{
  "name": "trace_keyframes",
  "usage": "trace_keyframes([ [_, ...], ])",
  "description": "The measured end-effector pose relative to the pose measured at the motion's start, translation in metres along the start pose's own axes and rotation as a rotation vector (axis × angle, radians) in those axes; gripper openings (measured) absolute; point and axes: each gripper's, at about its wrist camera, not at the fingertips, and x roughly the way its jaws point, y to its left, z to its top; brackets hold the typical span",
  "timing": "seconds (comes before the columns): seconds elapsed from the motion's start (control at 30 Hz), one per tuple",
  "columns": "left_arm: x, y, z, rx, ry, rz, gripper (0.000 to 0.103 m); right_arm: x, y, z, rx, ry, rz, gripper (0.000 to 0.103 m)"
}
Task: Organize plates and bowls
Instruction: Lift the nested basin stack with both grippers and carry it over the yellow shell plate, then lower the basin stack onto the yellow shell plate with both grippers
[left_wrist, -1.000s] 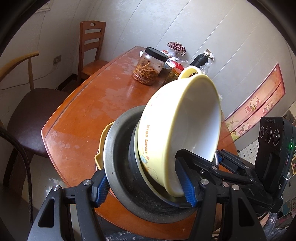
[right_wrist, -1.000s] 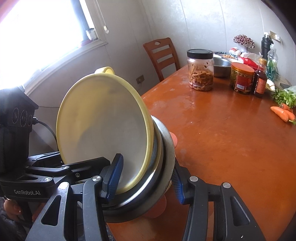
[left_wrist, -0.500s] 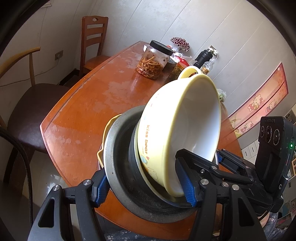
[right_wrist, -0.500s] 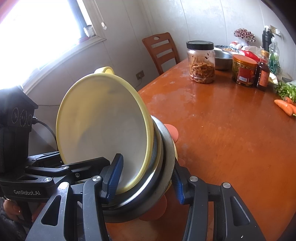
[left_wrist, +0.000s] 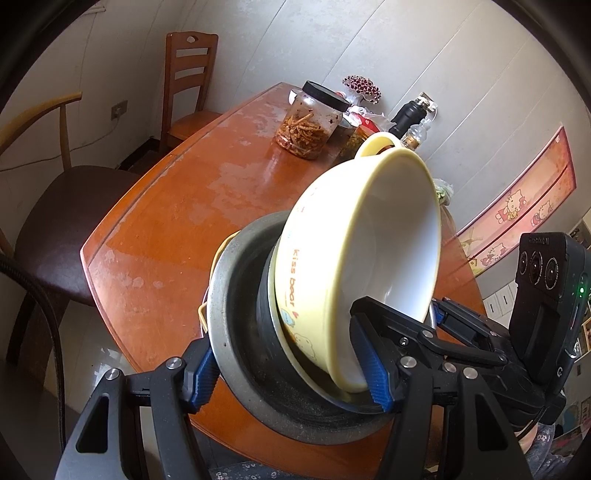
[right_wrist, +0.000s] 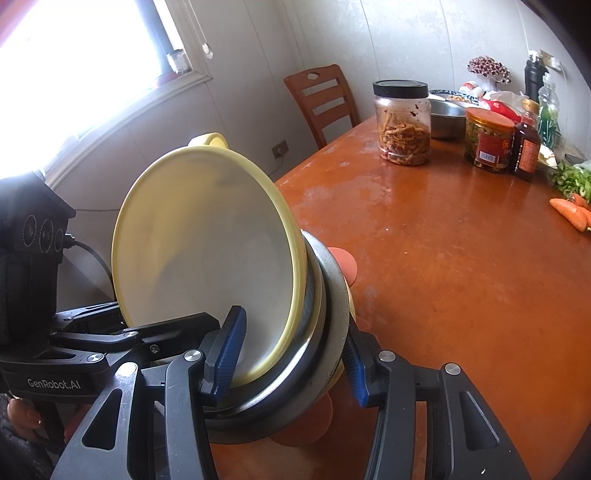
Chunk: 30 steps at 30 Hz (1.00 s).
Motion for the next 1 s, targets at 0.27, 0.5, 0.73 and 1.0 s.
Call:
trace_keyframes([
  [0.27, 0.0016, 0.0031, 0.0005, -0.005, 0.006, 0.002, 0.065, 0.0077, 0.0015, -0.0008, -0.002, 0.01, 0.0, 0.052],
  [0.5, 0.001, 0.0034, 0.0007, -0.008, 0.003, -0.004, 0.065, 0.0088, 0.0006, -0.0017, 0.0, 0.007, 0.005, 0.053],
  [0.73, 0.0017, 0.003, 0.0006, -0.004, 0.003, 0.003, 0.066, 0.0096, -0.0012, -0.0014, 0.008, 0.007, 0.008, 0.053],
  [1.0, 0.0027, 0.0009, 0.0021, -0.004, 0.002, 0.007, 0.066, 0.0102, -0.0025, -0.0024, 0.015, 0.013, 0.012, 0.054],
])
